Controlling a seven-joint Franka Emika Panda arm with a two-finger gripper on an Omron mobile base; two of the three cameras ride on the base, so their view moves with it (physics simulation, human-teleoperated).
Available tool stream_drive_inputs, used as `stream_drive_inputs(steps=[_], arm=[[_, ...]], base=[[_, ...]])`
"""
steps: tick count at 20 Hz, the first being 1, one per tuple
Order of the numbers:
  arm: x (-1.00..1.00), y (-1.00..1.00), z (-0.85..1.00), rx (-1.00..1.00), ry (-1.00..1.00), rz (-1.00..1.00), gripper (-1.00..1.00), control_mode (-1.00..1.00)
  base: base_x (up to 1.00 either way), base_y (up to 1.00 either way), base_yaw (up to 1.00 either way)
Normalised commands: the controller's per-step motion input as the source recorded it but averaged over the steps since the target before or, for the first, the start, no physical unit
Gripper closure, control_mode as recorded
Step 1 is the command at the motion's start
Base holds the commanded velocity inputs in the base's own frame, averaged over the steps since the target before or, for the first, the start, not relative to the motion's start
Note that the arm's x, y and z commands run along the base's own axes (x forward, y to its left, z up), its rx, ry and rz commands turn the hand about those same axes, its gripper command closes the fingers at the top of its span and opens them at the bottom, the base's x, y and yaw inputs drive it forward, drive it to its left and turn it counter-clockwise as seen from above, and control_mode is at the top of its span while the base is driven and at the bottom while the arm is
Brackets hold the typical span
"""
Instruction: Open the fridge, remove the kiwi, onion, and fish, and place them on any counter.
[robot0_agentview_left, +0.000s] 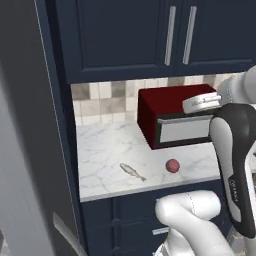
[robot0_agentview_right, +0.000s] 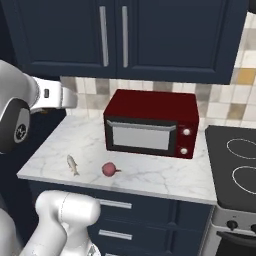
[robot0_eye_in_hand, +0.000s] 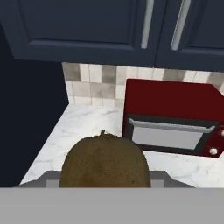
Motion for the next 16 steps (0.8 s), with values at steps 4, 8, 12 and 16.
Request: stream_drive_inputs(steps=[4, 8, 12, 16], arm=[[0.18, 0.00, -0.50, 0.00, 0.15, 0.11, 1.00, -1.00], [0.25, 0.12, -0.86, 0.00, 0.34, 0.20, 1.00, -1.00], [0.61, 0.73, -0.96, -0.06, 0.24, 0.09, 1.00, -1.00], [0.57, 1.00, -0.99, -0.11, 0.24, 0.00, 1.00, -1.00]], base=[[0.09, 0.00, 0.03], [0.00, 0.00, 0.00], [0.00, 0.00, 0.00], [0.00, 0.00, 0.00]])
